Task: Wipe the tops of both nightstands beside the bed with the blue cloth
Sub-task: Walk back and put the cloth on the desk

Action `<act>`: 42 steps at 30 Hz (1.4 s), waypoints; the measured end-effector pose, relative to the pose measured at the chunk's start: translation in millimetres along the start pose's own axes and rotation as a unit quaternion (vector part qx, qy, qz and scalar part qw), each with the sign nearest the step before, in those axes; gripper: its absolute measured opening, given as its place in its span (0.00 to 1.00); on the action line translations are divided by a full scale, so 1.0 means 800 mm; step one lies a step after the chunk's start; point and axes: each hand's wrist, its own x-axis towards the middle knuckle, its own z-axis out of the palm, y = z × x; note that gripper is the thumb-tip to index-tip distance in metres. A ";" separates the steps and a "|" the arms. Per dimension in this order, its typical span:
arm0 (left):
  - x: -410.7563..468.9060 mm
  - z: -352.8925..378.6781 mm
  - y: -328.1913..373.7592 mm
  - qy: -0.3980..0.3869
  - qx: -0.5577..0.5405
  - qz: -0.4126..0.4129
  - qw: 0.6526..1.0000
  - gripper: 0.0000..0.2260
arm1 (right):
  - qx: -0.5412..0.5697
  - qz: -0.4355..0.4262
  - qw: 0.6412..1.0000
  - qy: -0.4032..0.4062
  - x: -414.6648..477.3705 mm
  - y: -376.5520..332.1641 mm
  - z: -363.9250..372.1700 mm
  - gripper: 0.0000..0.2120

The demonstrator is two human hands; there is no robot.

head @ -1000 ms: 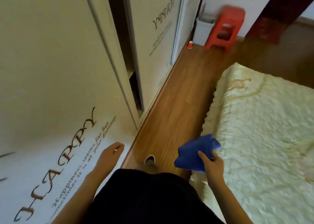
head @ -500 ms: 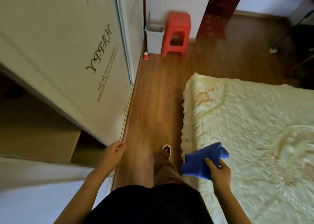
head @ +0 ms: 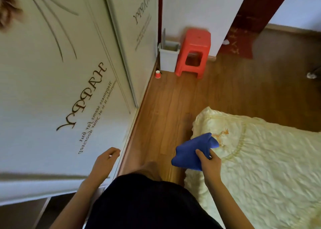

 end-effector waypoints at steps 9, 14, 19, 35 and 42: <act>0.266 0.025 0.167 -0.048 0.020 0.040 0.998 0.07 | 0.023 0.019 0.997 0.069 0.211 -0.103 0.043 0.09; 0.406 0.029 0.311 -0.100 0.046 0.111 0.988 0.09 | 0.058 0.044 0.987 0.144 0.302 -0.180 0.041 0.07; 0.519 0.044 0.423 -0.150 0.084 0.150 0.974 0.08 | 0.070 0.044 0.978 0.193 0.391 -0.256 0.044 0.06; 0.826 0.154 0.681 -0.097 0.100 0.113 0.984 0.06 | 0.071 0.007 0.988 0.134 0.781 -0.508 0.028 0.06; 0.945 0.234 0.831 -0.157 0.118 0.151 0.969 0.08 | 0.139 0.028 0.973 0.182 0.899 -0.573 -0.008 0.03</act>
